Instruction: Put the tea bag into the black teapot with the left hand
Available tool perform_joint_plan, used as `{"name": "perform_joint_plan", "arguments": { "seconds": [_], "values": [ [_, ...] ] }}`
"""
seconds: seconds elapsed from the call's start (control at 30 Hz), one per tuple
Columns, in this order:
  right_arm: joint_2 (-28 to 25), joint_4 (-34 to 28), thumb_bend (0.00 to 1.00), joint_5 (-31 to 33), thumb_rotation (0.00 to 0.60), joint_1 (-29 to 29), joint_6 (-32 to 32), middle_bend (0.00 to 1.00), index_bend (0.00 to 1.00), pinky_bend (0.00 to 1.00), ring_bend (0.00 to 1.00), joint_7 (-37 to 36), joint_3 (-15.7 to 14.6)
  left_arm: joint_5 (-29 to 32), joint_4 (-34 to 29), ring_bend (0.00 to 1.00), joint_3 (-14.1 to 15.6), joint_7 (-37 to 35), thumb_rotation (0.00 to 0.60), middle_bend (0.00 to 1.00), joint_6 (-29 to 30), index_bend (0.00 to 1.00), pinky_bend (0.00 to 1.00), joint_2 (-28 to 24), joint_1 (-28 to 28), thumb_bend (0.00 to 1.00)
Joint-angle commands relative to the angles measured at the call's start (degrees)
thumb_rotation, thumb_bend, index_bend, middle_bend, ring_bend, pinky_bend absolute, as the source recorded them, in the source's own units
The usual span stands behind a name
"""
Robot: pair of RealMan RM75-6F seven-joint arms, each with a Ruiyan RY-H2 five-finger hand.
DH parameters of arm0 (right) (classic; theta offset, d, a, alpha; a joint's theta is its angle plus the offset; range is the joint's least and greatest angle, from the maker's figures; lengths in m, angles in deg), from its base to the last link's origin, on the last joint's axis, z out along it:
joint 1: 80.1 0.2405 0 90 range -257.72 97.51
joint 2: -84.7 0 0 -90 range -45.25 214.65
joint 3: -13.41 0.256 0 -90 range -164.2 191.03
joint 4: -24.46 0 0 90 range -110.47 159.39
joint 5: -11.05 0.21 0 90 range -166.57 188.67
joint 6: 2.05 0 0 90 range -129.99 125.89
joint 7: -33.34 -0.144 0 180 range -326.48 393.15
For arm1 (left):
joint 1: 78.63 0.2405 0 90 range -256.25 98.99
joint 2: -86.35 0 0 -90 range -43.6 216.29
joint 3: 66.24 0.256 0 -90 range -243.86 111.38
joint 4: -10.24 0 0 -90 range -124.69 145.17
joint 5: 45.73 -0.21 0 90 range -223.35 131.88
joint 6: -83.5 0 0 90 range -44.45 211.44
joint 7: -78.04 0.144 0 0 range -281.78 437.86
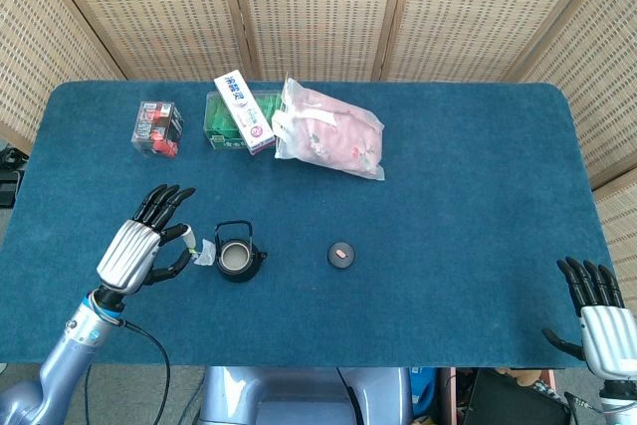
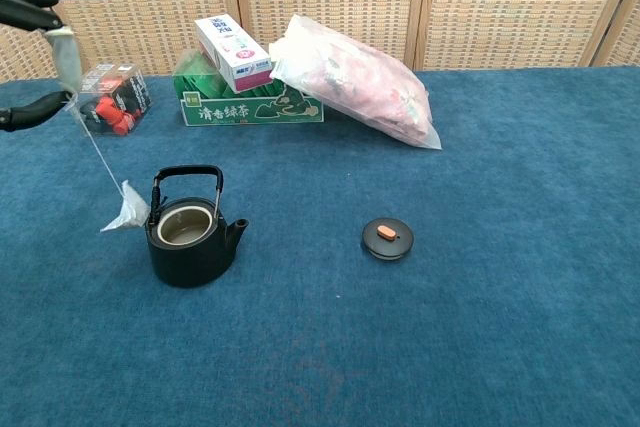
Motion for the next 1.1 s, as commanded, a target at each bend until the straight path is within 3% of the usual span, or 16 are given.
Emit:
{"name": "perform_joint_plan", "arguments": {
  "seconds": [0.03,0.33,1.1],
  "values": [
    [0.0,0.1,0.1,0.0,0.6,0.1,0.1,0.15,0.03,0.0,0.0,-0.1,0.0,0.6,-0.5,0.0,-0.7,0.3,0.6,0.09,-0.7,0.64,0.0,0.0,-0.8,0.48],
    [0.0,0.2,0.1,0.5,0.6,-0.1,0.2,0.15,0.03,0.0,0.0,-0.3,0.1,4.1,0.2,0.0,-3.2,1.3,0.6,0.09,-4.0,0.64,0.0,1.9,-4.0,0.48],
    [0.0,0.2,0.1,0.7,0.6,0.3,0.9,0.15,0.03,0.0,0.0,0.0,0.2,6.6,3.9,0.0,-2.8,2.8,0.6,0.09,-4.8,0.64,0.0,4.2,-5.2,0.48]
  ]
}}
